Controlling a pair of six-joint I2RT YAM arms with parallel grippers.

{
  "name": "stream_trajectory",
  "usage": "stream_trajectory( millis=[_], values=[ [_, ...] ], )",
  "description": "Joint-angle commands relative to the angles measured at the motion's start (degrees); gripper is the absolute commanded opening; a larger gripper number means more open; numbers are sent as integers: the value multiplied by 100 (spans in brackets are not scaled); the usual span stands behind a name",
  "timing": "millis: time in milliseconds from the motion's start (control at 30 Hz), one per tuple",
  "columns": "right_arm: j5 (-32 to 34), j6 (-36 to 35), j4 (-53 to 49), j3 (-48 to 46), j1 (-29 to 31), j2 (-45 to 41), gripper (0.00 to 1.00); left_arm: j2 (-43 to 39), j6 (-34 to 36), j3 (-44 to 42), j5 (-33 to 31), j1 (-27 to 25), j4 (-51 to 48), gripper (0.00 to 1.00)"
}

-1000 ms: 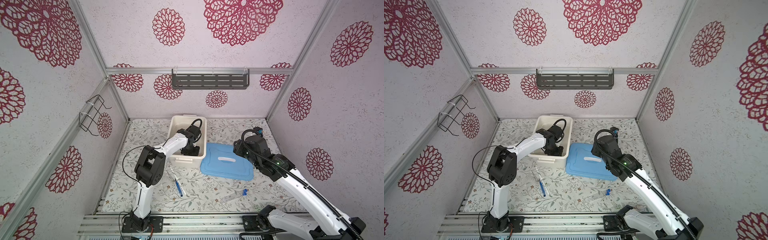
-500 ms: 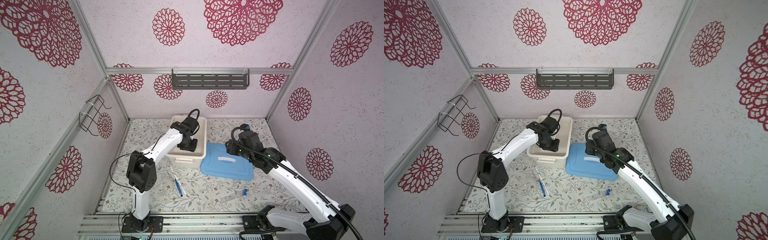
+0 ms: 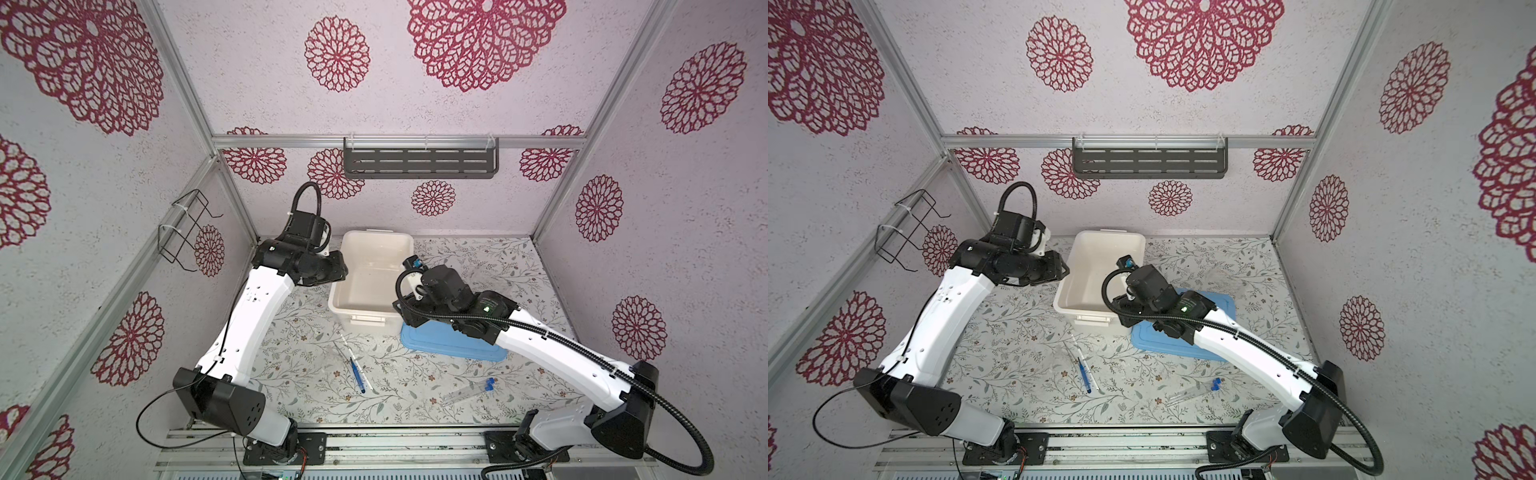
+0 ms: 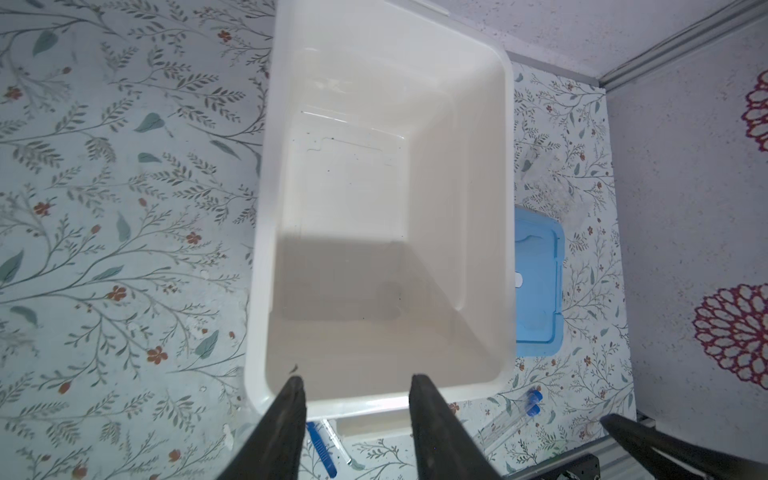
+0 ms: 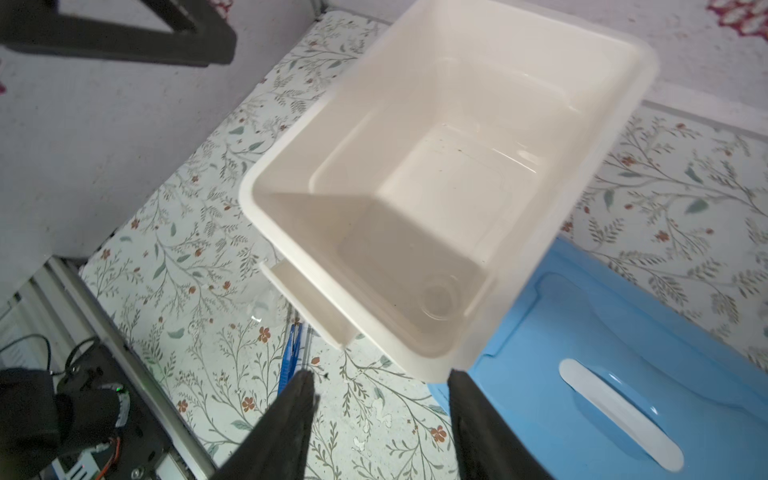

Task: Organize the chemistry lab equipment

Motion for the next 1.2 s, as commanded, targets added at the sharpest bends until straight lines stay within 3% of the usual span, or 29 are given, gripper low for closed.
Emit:
stream_trajectory(
  millis=[0, 200, 500, 733, 1000, 1167],
  values=[
    [-129, -918, 451, 106, 499, 148, 58, -584, -92, -475, 157, 367, -294, 45],
    [-207, -2274, 1308, -127, 1321, 763, 63, -1557, -548, -1998, 747, 1391, 17, 48],
    [-438, -3510, 1765, 157, 1673, 2257, 66, -1974, -1111, -3304, 1420, 2549, 566, 51],
    [-32, -3876, 1687, 771, 1622, 3122, 67, -1936, -1223, -3659, 1671, 2888, 815, 54],
    [-112, -3959, 1689, 1151, 1475, 3746, 68, -1971, -1224, -3927, 1840, 3093, 922, 54],
    [-329, -4076, 1487, 1353, 1471, 4026, 57, -2001, -1210, -4040, 1909, 3201, 967, 54]
  ],
)
